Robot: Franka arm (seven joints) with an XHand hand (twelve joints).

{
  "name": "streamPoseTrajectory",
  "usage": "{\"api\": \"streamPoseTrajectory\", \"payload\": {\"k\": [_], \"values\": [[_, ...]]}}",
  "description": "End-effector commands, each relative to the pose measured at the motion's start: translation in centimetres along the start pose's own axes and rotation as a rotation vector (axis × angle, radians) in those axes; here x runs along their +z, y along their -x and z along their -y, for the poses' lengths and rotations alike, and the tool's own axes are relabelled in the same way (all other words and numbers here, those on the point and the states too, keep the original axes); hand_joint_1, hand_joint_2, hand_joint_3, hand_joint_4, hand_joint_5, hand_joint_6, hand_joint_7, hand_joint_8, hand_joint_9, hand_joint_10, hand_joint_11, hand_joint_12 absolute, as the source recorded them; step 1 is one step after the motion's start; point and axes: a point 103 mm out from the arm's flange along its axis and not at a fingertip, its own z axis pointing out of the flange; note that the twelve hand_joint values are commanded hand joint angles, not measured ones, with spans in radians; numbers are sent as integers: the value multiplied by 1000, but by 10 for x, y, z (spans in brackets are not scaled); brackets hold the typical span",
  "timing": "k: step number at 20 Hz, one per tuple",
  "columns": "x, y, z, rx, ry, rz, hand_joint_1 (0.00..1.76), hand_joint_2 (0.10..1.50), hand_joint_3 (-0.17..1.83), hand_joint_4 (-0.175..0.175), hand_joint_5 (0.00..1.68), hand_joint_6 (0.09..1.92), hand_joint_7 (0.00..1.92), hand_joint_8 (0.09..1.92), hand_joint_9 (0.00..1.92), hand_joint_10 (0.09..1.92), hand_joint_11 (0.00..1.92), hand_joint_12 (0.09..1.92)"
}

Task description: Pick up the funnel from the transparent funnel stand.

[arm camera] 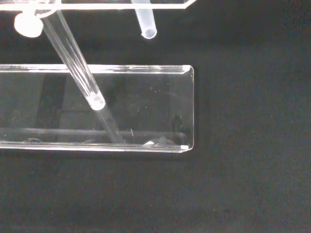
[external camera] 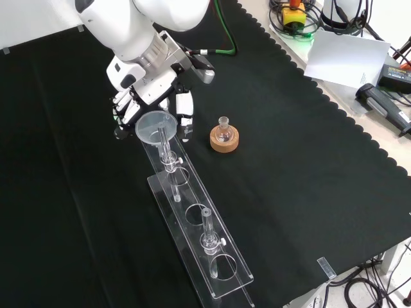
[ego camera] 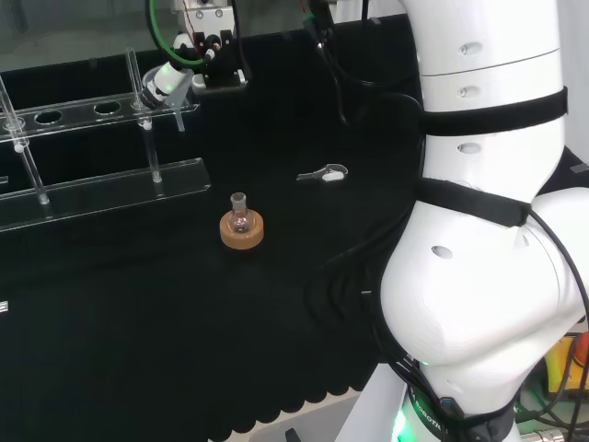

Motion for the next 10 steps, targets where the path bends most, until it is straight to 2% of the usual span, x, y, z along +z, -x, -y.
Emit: {"api": "streamPoseTrajectory", "payload": {"k": [1,5,10], "values": [[3,-2,1,4,16,3,503,740,14,-56,315,87,506,533,168,817,0,842],[9,-9,0,14,19,6,512,745,16,-47,361,87,546,521,203,794,0,866],[11,-14,-2,21,54,-1,549,750,18,-36,420,87,603,502,272,762,0,898]]}}
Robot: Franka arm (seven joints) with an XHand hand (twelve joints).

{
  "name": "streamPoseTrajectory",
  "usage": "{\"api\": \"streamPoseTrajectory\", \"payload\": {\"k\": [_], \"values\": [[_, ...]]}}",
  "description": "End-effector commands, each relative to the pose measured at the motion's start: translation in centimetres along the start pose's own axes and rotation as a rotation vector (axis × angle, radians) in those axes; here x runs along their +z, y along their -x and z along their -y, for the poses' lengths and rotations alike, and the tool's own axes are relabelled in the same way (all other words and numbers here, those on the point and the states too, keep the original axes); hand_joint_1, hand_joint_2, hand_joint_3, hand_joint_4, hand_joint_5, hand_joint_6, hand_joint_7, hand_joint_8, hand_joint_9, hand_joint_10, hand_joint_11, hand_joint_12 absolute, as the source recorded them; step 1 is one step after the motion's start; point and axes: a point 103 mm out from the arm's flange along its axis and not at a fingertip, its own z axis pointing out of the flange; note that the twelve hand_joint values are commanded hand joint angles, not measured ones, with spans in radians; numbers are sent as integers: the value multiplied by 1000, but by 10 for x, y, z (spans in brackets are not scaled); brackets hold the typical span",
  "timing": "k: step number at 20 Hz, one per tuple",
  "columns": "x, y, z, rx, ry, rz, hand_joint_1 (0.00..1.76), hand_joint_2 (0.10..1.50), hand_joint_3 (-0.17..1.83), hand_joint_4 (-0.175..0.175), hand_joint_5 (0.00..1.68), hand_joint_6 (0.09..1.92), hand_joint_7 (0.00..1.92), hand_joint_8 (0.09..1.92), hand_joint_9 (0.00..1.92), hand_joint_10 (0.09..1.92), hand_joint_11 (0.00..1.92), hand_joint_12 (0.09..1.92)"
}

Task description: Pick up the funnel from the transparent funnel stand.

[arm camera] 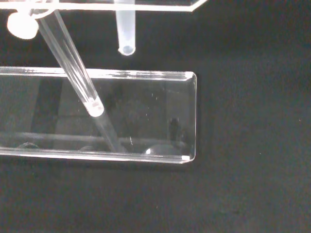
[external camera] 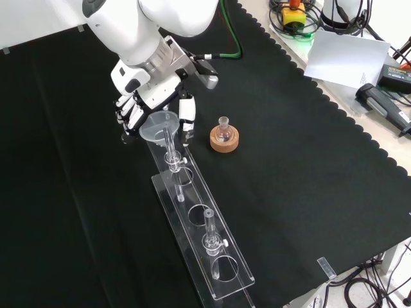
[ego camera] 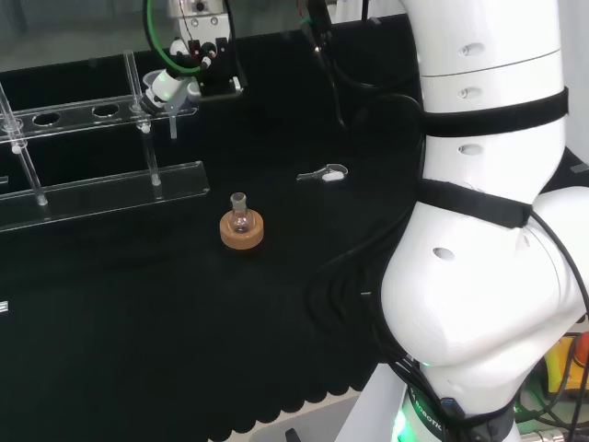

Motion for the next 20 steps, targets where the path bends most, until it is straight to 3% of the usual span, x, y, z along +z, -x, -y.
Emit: {"api": "streamPoseTrajectory", "payload": {"k": [1,10,17,20], "values": [[2,-6,-1,11,36,-8,559,752,19,-34,433,87,618,498,290,754,0,907],[8,1,-8,25,99,-51,661,780,38,-19,561,87,755,478,419,679,0,1031],[-3,9,-2,15,153,-55,777,809,91,-13,648,87,861,502,549,596,0,1138],[-10,10,1,3,174,-36,795,776,200,-13,675,87,899,516,628,527,0,1192]]}}
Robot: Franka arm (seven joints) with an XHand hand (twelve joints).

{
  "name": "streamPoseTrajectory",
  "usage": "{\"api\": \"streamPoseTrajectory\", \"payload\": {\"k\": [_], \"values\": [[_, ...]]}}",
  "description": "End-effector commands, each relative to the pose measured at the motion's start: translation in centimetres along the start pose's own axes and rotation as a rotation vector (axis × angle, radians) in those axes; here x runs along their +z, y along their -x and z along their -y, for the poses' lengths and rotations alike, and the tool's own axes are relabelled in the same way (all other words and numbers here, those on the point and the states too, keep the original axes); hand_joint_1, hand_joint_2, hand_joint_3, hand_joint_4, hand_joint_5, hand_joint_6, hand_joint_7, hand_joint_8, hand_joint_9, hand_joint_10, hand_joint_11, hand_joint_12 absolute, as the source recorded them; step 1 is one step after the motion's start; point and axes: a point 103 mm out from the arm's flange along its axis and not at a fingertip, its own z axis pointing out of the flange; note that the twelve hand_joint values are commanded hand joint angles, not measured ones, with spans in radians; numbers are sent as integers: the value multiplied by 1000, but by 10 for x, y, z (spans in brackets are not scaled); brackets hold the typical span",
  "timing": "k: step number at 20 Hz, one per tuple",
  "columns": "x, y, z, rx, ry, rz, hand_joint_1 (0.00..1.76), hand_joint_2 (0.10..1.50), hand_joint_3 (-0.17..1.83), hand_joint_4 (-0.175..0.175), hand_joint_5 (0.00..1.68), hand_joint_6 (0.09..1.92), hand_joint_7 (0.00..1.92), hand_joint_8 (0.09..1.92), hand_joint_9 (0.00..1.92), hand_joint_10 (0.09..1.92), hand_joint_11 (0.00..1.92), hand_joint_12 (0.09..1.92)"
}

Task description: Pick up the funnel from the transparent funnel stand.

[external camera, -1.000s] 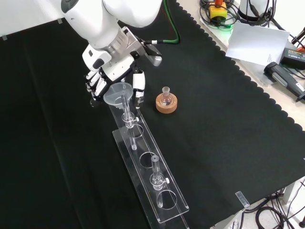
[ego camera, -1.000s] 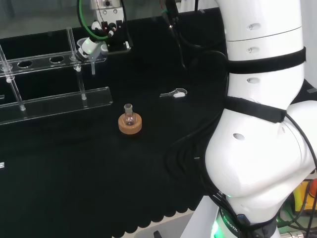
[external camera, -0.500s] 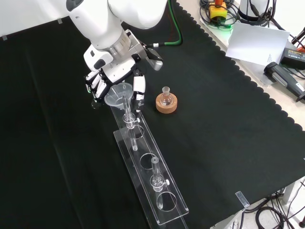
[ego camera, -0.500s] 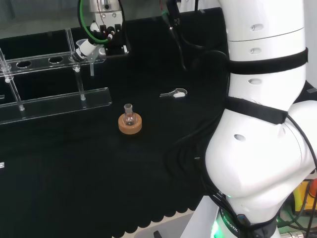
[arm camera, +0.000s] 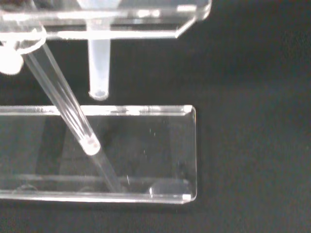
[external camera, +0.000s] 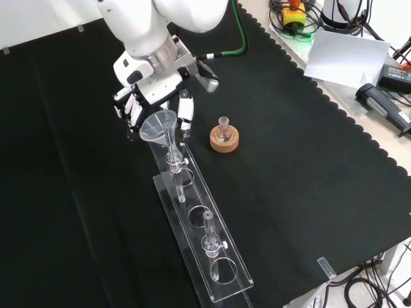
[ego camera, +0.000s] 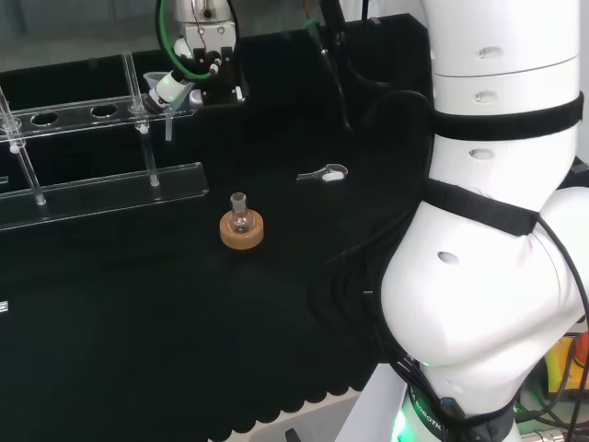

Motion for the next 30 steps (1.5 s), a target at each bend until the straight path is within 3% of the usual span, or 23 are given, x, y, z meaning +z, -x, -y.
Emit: {"api": "streamPoseTrajectory", "payload": {"k": [1,4,8,16,26,30], "values": [[-15,6,3,-22,52,10,799,740,284,-13,684,87,909,524,654,502,0,1202],[-23,8,4,-26,84,-4,812,649,499,-10,712,87,931,543,699,466,0,1229],[-28,7,6,-33,128,-13,827,622,574,-1,759,87,972,564,746,457,0,1253],[-45,11,12,-42,208,-47,844,616,600,21,847,113,1003,578,784,448,0,1274],[-74,13,35,-54,389,-65,855,601,638,38,889,193,1038,579,831,399,0,1312],[-81,13,47,-57,435,-53,857,600,642,38,892,210,1043,579,839,392,0,1316]]}}
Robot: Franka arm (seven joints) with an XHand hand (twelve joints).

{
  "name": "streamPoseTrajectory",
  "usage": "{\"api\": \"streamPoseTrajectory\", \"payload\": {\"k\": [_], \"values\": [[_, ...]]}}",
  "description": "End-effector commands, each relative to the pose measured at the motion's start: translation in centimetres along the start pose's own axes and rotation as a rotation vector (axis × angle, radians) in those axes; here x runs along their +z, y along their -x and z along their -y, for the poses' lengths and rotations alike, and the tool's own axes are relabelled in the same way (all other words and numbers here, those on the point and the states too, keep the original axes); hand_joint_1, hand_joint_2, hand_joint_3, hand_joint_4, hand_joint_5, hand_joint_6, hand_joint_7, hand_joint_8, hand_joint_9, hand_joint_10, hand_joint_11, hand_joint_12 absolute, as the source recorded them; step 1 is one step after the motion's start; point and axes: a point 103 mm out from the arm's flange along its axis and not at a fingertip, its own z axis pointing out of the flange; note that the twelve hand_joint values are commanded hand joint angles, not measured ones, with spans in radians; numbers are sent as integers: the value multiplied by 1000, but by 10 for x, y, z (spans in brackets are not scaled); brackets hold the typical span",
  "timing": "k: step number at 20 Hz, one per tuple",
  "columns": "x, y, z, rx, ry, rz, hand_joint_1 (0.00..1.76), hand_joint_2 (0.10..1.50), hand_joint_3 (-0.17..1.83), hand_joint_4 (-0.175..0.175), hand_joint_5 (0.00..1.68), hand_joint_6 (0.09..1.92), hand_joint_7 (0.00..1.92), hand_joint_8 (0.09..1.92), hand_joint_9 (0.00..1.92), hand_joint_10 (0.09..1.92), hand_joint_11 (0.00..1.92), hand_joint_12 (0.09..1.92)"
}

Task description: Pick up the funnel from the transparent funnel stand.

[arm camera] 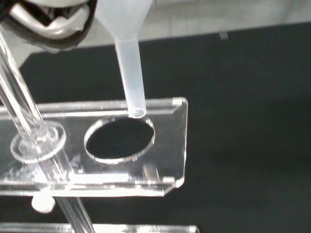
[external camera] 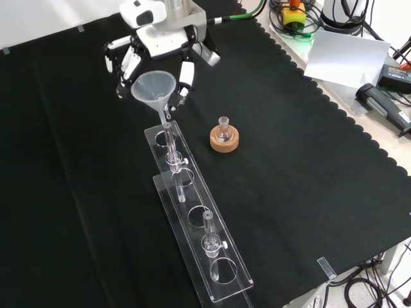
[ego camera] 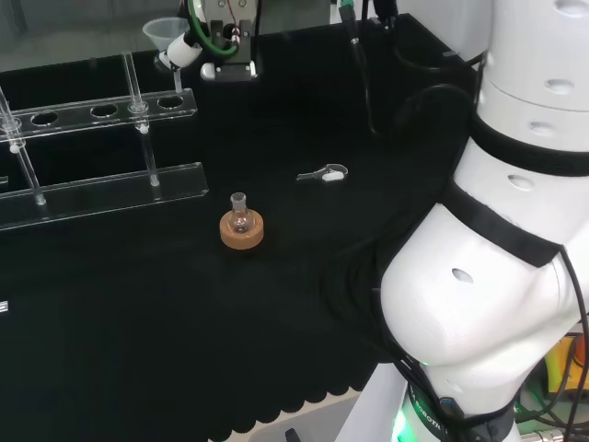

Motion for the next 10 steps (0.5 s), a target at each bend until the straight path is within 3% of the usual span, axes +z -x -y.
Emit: {"api": "streamPoseTrajectory", "payload": {"k": [1,10], "values": [[-22,-3,14,-9,108,15,858,600,643,39,894,213,1043,580,840,391,0,1317],[-44,-7,43,19,113,38,860,591,663,44,841,387,1052,581,868,344,0,1334]]}}
